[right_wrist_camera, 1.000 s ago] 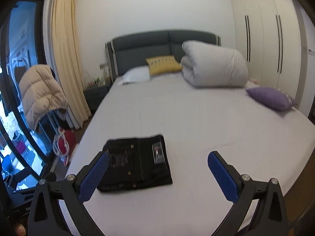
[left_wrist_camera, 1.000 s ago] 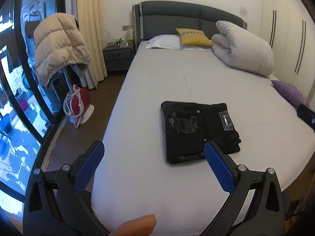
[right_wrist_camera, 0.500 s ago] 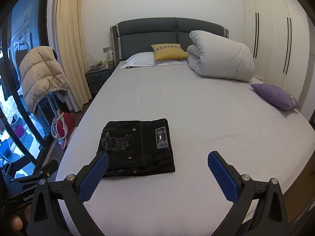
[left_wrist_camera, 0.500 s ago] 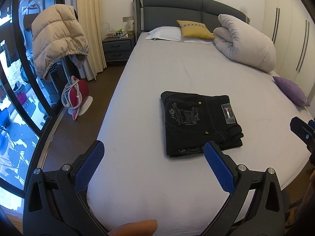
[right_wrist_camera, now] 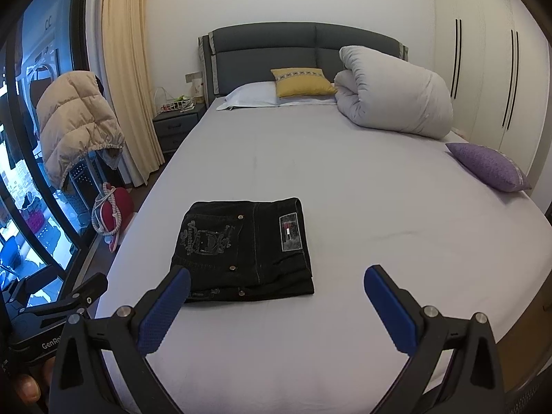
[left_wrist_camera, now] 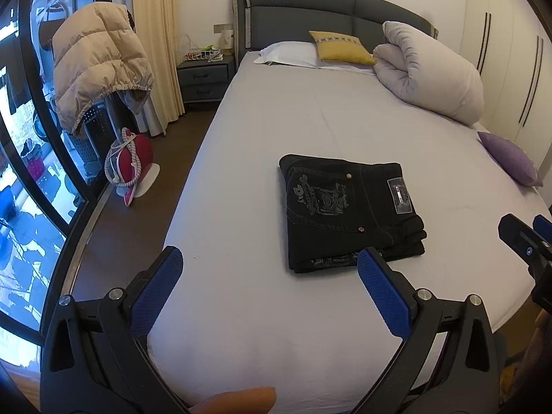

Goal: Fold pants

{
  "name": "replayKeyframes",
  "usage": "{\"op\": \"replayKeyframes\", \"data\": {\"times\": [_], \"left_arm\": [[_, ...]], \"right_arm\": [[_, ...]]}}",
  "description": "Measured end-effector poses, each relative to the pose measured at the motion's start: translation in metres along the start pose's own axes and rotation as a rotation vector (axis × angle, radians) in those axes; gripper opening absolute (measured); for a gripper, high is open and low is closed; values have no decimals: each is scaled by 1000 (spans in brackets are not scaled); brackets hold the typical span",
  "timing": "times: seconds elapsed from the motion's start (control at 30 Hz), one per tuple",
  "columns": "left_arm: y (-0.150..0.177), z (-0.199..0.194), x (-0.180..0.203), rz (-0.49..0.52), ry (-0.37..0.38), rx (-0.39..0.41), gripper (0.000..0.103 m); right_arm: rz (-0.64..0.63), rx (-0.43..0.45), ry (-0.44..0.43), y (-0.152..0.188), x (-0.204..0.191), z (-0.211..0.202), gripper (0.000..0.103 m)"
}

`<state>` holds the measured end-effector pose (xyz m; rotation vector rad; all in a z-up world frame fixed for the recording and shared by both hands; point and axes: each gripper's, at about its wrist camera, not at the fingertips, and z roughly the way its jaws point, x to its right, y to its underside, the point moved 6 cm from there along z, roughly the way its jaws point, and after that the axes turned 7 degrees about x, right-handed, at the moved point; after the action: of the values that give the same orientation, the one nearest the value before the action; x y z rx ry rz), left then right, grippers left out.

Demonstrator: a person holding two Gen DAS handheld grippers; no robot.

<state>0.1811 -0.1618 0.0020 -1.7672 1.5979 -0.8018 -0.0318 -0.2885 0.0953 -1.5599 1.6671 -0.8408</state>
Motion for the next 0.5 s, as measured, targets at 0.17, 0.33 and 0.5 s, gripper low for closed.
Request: {"op": "replayKeyframes", "data": {"times": [0.17,0.33,0.5], "left_arm": [[0,1,-2,2,1,-4,103],[0,1,-3,3,2,-6,103],[0,1,-4,1,2,-7,103]], "right_arm": [[1,-11,-2,2,-2,4,103],[2,-17,0,4,-2,5,103],[3,-20,-1,6,-2,6,103]]}}
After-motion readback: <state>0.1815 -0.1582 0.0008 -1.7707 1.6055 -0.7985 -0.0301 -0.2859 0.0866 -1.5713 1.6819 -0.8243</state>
